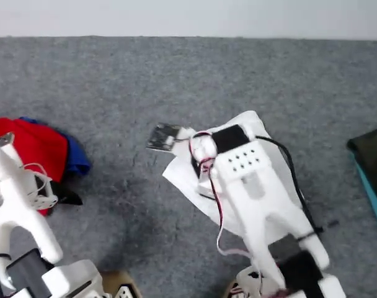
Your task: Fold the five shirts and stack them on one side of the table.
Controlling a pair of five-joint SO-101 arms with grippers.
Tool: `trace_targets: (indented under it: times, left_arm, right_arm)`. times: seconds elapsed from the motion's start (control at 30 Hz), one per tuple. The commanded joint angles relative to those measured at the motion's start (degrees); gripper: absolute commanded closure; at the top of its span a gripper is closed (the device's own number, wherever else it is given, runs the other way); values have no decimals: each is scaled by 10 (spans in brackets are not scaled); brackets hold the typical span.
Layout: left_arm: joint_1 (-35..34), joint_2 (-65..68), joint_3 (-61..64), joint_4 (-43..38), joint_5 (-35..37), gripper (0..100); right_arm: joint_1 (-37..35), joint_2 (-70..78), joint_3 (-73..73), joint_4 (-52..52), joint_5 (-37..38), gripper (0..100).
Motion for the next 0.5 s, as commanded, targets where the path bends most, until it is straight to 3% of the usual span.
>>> trace_targets:
  times: [0.0, 0.1, 0.2, 0.27, 0.47]
  left_arm:
    - [51, -23, 0, 17, 39, 667]
    - [88, -23, 0, 17, 64, 667]
    - [130, -23, 0, 17, 91, 667]
    - [163, -23, 0, 17, 106, 667]
    - [258, -23, -5, 17, 120, 667]
  right_arm:
    - [-22, -67, -126, 32, -6, 989]
    - [11, -89, -192, 36, -6, 989]
    - [99, -107, -255, 36, -34, 989]
    - [198, -116, -290, 36, -55, 989]
    - [597, -124, -282, 13, -59, 989]
